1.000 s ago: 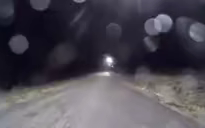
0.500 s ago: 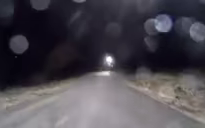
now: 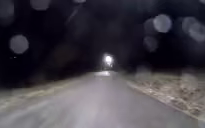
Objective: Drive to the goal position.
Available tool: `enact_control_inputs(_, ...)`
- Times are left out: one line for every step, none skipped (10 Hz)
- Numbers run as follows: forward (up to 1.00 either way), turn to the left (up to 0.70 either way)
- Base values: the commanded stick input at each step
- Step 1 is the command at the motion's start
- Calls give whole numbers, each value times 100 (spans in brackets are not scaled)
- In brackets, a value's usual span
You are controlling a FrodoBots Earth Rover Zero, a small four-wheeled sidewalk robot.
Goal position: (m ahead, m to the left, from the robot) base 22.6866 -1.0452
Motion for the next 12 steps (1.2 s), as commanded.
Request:
enact_control_inputs(70, 0)
enact_control_inputs(70, 0)
enact_control_inputs(70, 0)
enact_control_inputs(70, 0)
enact_control_inputs(70, 0)
enact_control_inputs(70, 0)
enact_control_inputs(70, 0)
enact_control_inputs(70, 0)
enact_control_inputs(70, 0)
enact_control_inputs(70, 0)
enact_control_inputs(70, 0)
enact_control_inputs(70, 0)
